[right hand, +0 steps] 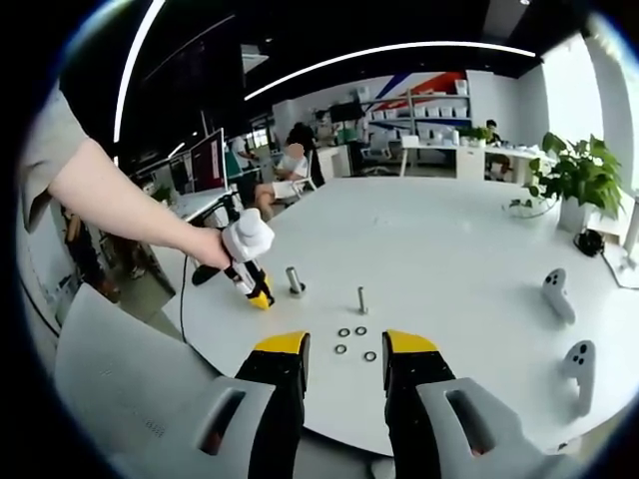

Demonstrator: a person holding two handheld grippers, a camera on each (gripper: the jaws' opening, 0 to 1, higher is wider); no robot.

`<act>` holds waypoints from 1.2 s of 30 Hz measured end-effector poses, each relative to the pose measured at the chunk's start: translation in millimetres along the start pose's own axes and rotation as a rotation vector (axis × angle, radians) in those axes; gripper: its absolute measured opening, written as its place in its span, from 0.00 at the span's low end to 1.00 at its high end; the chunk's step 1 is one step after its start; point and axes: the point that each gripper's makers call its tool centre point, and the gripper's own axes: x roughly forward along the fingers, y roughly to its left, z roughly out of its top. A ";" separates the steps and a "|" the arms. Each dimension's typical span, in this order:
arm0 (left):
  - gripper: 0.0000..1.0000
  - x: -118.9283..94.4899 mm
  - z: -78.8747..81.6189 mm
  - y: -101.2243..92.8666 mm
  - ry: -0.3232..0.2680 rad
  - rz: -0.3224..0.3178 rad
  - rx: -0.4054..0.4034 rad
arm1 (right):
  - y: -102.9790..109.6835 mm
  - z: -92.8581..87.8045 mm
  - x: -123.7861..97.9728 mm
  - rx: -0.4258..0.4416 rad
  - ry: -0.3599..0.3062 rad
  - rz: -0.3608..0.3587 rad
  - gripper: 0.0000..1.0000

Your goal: Place the washer onto the threaded stud by aligning its center hole with the stud, sliding it down to the base, and recovering from edge contact or off-axis alignment until the washer reaches the visible bottom stop.

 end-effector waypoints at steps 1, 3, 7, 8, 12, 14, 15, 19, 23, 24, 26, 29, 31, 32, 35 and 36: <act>0.18 -1.5 1.5 0.0 -0.007 0.004 0.009 | 0.0 0.1 -0.1 0.000 -0.001 -0.001 0.31; 0.18 -3.9 3.9 0.0 -0.020 -0.002 0.008 | 0.0 -0.3 0.0 0.000 0.001 -0.001 0.31; 0.18 -9.8 5.0 -0.7 -0.032 -0.001 0.023 | 0.0 0.0 0.1 -0.001 0.001 -0.001 0.31; 0.18 -10.8 4.7 -0.5 -0.035 -0.001 0.025 | -0.5 0.1 0.1 -0.001 0.000 -0.002 0.31; 0.18 -18.4 7.5 0.8 -0.054 0.003 0.031 | 0.3 -0.1 0.3 -0.004 0.002 -0.001 0.31; 0.18 -22.2 9.6 2.5 -0.060 0.010 0.048 | 0.2 -0.1 0.3 -0.001 0.002 0.000 0.31; 0.18 -23.9 10.9 3.5 -0.064 0.013 0.054 | 0.3 -0.3 0.3 -0.002 0.002 -0.001 0.31; 0.18 -37.6 19.2 6.3 -0.091 0.025 0.072 | 1.2 -0.7 0.4 -0.006 0.005 0.002 0.31; 0.18 -49.2 31.1 7.3 -0.123 0.032 0.085 | 1.3 -2.2 0.9 -0.005 0.013 0.003 0.31; 0.18 -51.5 33.2 7.0 -0.126 0.033 0.090 | 1.8 -2.2 1.4 -0.011 0.015 0.005 0.31; 0.18 -54.5 38.1 7.4 -0.135 0.036 0.100 | 2.6 -1.4 1.4 -0.017 0.012 0.008 0.31; 0.18 -58.9 43.9 8.2 -0.139 0.040 0.113 | 1.3 -1.4 0.8 -0.011 0.010 0.004 0.31; 0.18 -62.1 48.5 8.3 -0.148 0.043 0.121 | 1.1 -1.2 0.8 -0.011 0.009 0.004 0.31; 0.18 -63.1 50.8 8.5 -0.150 0.042 0.122 | 1.3 -1.3 1.0 -0.011 0.010 0.006 0.31; 0.18 -65.3 55.8 7.8 -0.146 0.041 0.137 | 2.0 -1.3 1.1 -0.016 0.011 0.008 0.31; 0.18 -65.9 57.5 8.1 -0.142 0.041 0.145 | 1.9 -1.0 0.9 -0.015 0.009 0.009 0.31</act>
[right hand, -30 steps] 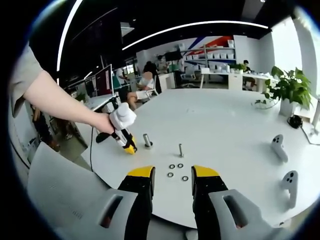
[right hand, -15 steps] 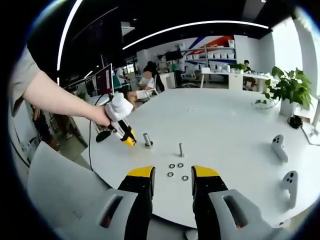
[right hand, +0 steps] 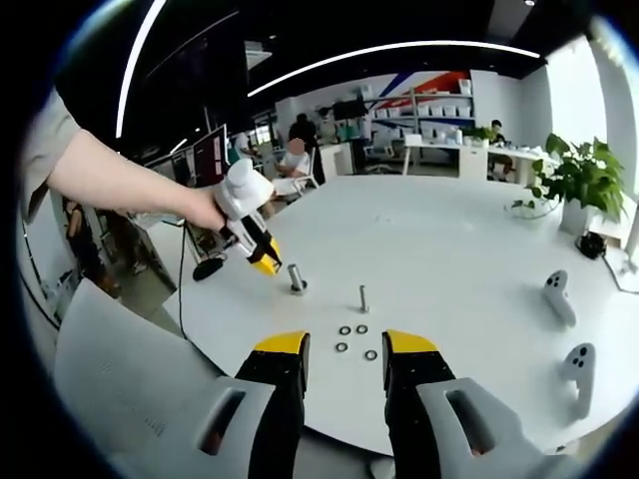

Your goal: Place the washer onto the threaded stud by aligning its center hole with the stud, sliding it down to the base, and recovering from edge contact or off-axis alignment until the washer reaches the visible bottom stop.

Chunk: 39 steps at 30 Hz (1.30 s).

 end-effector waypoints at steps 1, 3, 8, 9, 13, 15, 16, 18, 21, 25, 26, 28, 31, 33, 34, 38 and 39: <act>0.18 -0.4 1.7 0.4 0.001 0.003 0.005 | -0.1 0.0 -0.2 0.002 0.000 -0.001 0.31; 0.18 -0.9 5.2 1.2 0.001 0.003 0.011 | -0.5 0.1 -0.2 0.003 -0.002 -0.002 0.31; 0.18 2.2 12.7 2.3 0.006 0.002 0.029 | -0.5 0.5 -0.3 0.004 -0.005 -0.002 0.31; 0.18 2.6 14.1 2.4 0.011 0.004 0.039 | -0.3 0.5 -0.3 0.004 -0.005 -0.002 0.31; 0.18 4.6 17.9 4.5 0.019 0.007 0.054 | -0.6 0.9 -0.6 0.006 -0.009 -0.005 0.31; 0.18 6.0 19.6 4.7 0.023 0.007 0.059 | -1.1 0.8 -0.7 0.008 -0.009 -0.006 0.31; 0.18 7.4 20.2 5.0 0.026 0.008 0.063 | -1.2 0.9 -0.8 0.009 -0.009 -0.006 0.31; 0.18 10.7 20.1 5.7 0.032 0.005 0.066 | -1.4 1.3 -1.0 0.009 -0.012 -0.008 0.31; 0.18 11.6 20.3 4.8 0.045 0.002 0.077 | -1.3 1.0 -0.8 0.009 -0.010 -0.008 0.31; 0.18 15.5 17.7 6.1 0.058 -0.001 0.085 | -1.7 1.2 -0.9 0.012 -0.012 -0.008 0.31; 0.18 15.9 17.4 6.2 0.059 -0.004 0.083 | -2.1 1.2 -1.0 0.011 -0.013 -0.010 0.31; 0.18 15.8 18.0 6.1 0.059 -0.005 0.082 | -2.1 1.4 -1.1 0.014 -0.014 -0.011 0.31; 0.18 17.9 18.3 6.9 0.061 -0.007 0.081 | -1.7 1.3 -1.0 0.013 -0.013 -0.009 0.31; 0.18 19.0 18.5 6.8 0.064 -0.010 0.082 | -2.5 1.1 -1.0 0.013 -0.013 -0.011 0.31; 0.18 19.9 18.4 6.7 0.066 -0.012 0.081 | -2.7 0.9 -1.0 0.015 -0.013 -0.011 0.31; 0.18 23.7 17.7 6.1 0.076 -0.013 0.087 | -2.7 1.0 -1.2 0.015 -0.012 -0.012 0.31; 0.18 25.5 17.8 6.3 0.078 -0.013 0.091 | -2.8 1.0 -1.3 0.015 -0.012 -0.013 0.31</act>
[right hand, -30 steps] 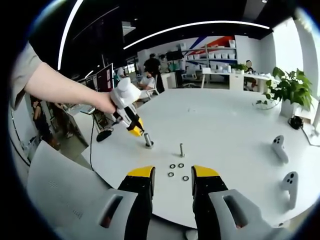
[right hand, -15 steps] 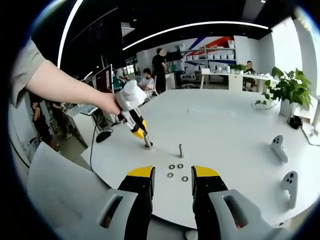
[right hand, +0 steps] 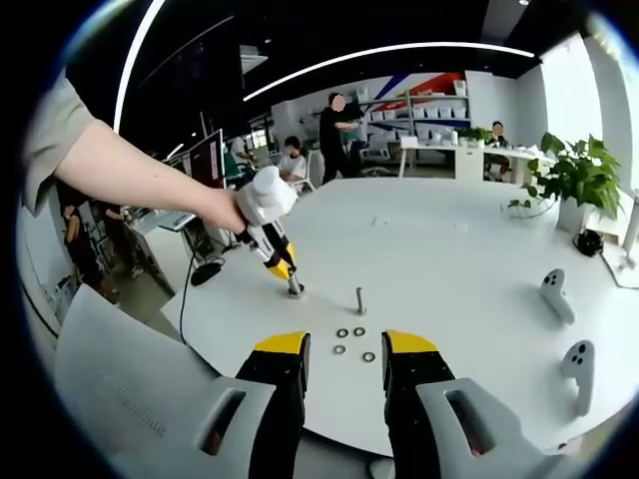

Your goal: Place the washer onto the threaded stud by aligning its center hole with the stud, sliding it down to the base, and recovering from edge contact or off-axis alignment until the washer reaches the visible bottom stop.

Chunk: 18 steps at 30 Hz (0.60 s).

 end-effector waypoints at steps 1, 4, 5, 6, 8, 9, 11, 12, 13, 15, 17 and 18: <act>0.18 1.3 -0.2 0.3 0.001 -0.001 0.000 | -0.1 0.0 -0.1 0.000 0.000 -0.001 0.31; 0.18 5.9 -1.8 0.7 0.005 -0.005 -0.007 | -0.6 -0.1 0.0 0.001 0.001 -0.003 0.31; 0.18 8.2 -2.2 0.9 0.001 -0.007 -0.013 | -0.9 -0.3 0.1 0.001 0.003 -0.003 0.31; 0.18 9.6 -2.1 -0.3 -0.003 -0.008 -0.018 | -1.0 -0.4 0.1 -0.003 0.003 -0.004 0.31; 0.18 13.1 -3.3 -0.1 -0.009 -0.011 -0.031 | -1.0 -0.9 0.1 -0.002 0.005 -0.004 0.31; 0.18 13.9 -3.2 -0.7 -0.015 -0.015 -0.043 | -1.5 -1.0 0.0 -0.001 0.005 -0.006 0.31; 0.18 15.3 -4.2 -0.8 -0.019 -0.015 -0.053 | -2.0 -0.7 -0.1 0.004 0.003 -0.007 0.31; 0.18 16.3 -5.0 -1.0 -0.018 -0.013 -0.055 | -2.0 -0.7 -0.1 0.004 0.003 -0.008 0.31; 0.18 17.3 -5.1 -1.2 -0.020 -0.012 -0.052 | -1.9 -1.0 0.2 0.003 0.006 -0.007 0.31; 0.18 19.6 -5.3 -1.7 -0.018 -0.013 -0.047 | -2.2 -1.5 0.5 0.000 0.008 -0.009 0.31; 0.18 21.8 -4.8 -2.5 -0.016 -0.017 -0.043 | -2.5 -1.7 0.5 0.001 0.009 -0.009 0.31; 0.18 22.8 -4.6 -2.9 -0.016 -0.017 -0.041 | -2.8 -1.9 0.5 0.001 0.010 -0.010 0.31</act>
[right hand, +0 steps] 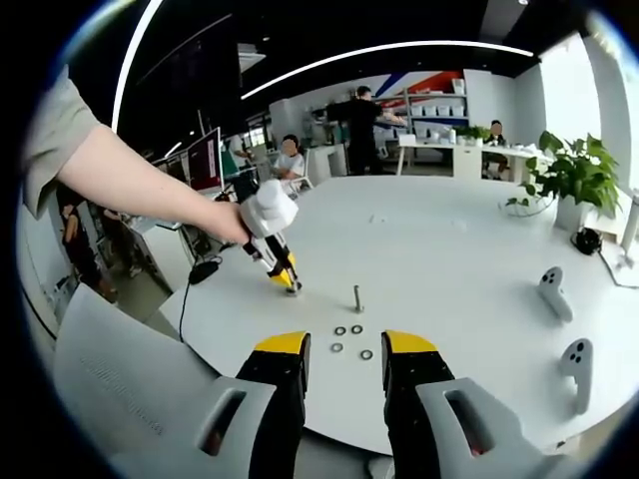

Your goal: Place the washer onto the threaded stud by aligning its center hole with the stud, sliding it down to the base, and recovering from edge contact or off-axis alignment until the washer reaches the visible bottom stop.

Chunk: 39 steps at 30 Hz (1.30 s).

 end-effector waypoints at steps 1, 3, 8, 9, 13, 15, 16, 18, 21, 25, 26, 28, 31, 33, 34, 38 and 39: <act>0.18 0.9 -0.6 -0.6 0.001 -0.001 0.001 | -0.1 0.1 0.0 0.000 0.000 0.000 0.31; 0.18 4.1 -0.7 -0.9 -0.001 0.001 0.003 | 0.1 0.0 -0.1 -0.003 0.001 -0.001 0.31; 0.18 10.5 -2.5 -1.8 -0.007 0.000 -0.007 | -0.9 -0.6 -0.2 -0.005 0.003 -0.004 0.31; 0.18 10.7 -3.2 -1.8 -0.008 -0.001 -0.013 | -1.1 -0.6 -0.2 -0.005 0.004 -0.004 0.31; 0.18 13.6 -4.3 -1.7 -0.010 -0.002 -0.007 | -2.0 -1.4 -0.7 -0.008 0.008 -0.011 0.31; 0.18 13.1 -3.8 -1.3 -0.014 -0.005 -0.018 | -1.0 -1.1 -0.7 -0.006 0.006 -0.007 0.31; 0.18 13.3 -3.5 -1.1 -0.015 -0.006 -0.017 | 0.3 -2.1 0.0 -0.009 0.012 -0.003 0.31; 0.19 14.5 -3.7 -0.9 -0.016 -0.006 -0.020 | 0.7 -2.5 0.5 -0.022 0.017 -0.003 0.31; 0.19 14.8 -4.8 -1.3 -0.021 -0.011 -0.037 | -1.7 -1.2 -0.6 -0.005 0.006 -0.009 0.31; 0.19 16.0 -4.7 0.1 -0.035 -0.013 -0.052 | -1.1 -1.3 -0.3 -0.009 0.008 -0.007 0.31; 0.20 16.2 -4.4 0.3 -0.039 -0.014 -0.055 | -0.9 -1.0 -0.3 -0.005 0.006 -0.005 0.31; 0.20 17.6 -5.7 -0.1 -0.038 -0.018 -0.058 | -0.6 -1.3 -0.4 -0.006 0.008 -0.004 0.31; 0.23 13.9 -5.9 3.1 -0.045 0.026 -0.025 | 0.0 -1.2 -0.4 -0.010 0.007 -0.002 0.31; 0.28 12.7 -5.1 2.4 -0.047 0.023 -0.044 | 0.4 -1.0 -0.1 -0.012 0.007 0.001 0.31; 0.29 11.6 -4.4 2.8 -0.053 0.025 -0.047 | 0.8 -1.0 0.0 -0.012 0.007 0.003 0.31; 0.30 4.2 0.2 3.4 -0.086 0.031 -0.086 | 1.9 -0.8 0.0 -0.013 0.006 0.009 0.31; 0.30 0.8 1.7 4.4 -0.098 0.040 -0.096 | 2.3 -0.8 0.1 -0.014 0.006 0.011 0.31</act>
